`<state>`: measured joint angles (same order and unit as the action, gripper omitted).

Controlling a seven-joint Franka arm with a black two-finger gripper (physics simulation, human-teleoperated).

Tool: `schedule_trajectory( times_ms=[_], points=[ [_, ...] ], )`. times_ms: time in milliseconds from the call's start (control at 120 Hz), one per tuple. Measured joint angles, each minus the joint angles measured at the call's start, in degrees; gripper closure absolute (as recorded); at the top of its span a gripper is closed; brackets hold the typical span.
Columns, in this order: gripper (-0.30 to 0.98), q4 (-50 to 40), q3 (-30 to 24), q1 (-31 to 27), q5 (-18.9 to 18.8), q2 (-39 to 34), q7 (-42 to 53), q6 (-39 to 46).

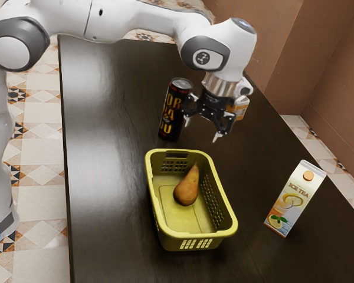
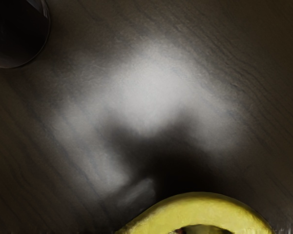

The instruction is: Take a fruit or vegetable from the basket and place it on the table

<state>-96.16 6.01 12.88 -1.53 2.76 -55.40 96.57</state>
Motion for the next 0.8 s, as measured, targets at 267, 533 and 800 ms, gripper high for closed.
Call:
schedule_trajectory(
  times_ms=[267, 533, 800],
  points=[
    [0.0, -2.57, -3.26, -1.62, -0.2, 2.83, 3.53, 10.62],
    [0.0, -11.64, -7.17, -1.9, 0.06, -6.22, 3.76, 15.58],
    [0.0, -17.1, -11.36, -1.02, 1.28, -9.64, 1.25, 18.63]
  ],
)
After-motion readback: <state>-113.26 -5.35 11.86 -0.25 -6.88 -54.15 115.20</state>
